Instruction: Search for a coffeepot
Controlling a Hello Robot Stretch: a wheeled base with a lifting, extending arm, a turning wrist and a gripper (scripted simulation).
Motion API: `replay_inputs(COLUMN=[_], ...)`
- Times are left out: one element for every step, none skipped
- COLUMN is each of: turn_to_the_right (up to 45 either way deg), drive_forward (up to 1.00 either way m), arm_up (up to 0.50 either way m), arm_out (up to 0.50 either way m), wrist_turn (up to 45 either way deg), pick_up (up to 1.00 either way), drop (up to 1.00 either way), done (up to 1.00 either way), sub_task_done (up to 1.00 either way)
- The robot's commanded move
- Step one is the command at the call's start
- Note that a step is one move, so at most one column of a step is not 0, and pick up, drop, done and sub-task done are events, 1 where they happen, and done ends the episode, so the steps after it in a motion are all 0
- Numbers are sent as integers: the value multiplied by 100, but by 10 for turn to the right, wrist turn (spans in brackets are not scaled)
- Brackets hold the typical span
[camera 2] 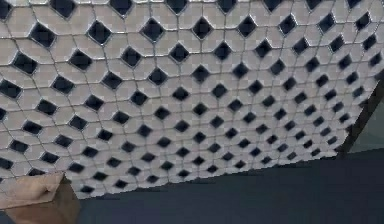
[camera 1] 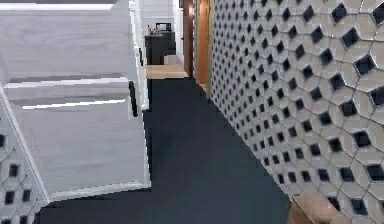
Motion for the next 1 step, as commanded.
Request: replay_inputs(turn_to_the_right=[0], drive_forward=[100], arm_up=[0], arm_out=[0], wrist_turn=[0], pick_up=[0], drop=[0], done=[0], sub_task_done=[0])
